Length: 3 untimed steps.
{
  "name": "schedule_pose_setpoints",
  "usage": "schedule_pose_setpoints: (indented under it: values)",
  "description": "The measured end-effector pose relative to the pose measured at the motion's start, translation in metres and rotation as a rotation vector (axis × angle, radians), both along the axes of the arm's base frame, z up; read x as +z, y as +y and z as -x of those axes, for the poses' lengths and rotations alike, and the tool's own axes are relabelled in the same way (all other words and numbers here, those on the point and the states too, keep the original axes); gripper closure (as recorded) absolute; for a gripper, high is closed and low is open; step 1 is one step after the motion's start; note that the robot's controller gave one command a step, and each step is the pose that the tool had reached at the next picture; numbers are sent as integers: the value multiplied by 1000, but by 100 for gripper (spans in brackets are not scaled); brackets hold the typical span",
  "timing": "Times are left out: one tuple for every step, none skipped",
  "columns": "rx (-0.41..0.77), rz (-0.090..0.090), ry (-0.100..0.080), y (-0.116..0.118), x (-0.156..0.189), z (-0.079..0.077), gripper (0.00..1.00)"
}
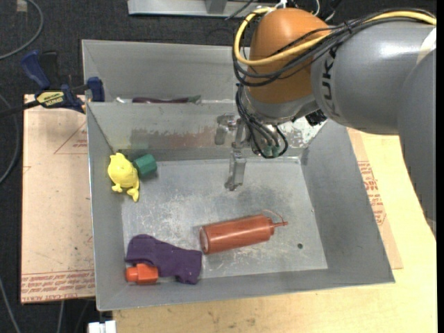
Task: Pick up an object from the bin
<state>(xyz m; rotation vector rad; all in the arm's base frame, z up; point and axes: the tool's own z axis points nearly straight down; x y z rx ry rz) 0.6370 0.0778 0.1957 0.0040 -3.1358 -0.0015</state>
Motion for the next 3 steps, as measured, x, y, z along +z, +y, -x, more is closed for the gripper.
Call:
schedule_pose_setpoints:
  values:
    - [-1, -1, -7, 0, 5, -1, 0]
    - [58, -2, -12, -14, -18, 30, 0]
    - [138, -2, -10, -43, -77, 65, 0]
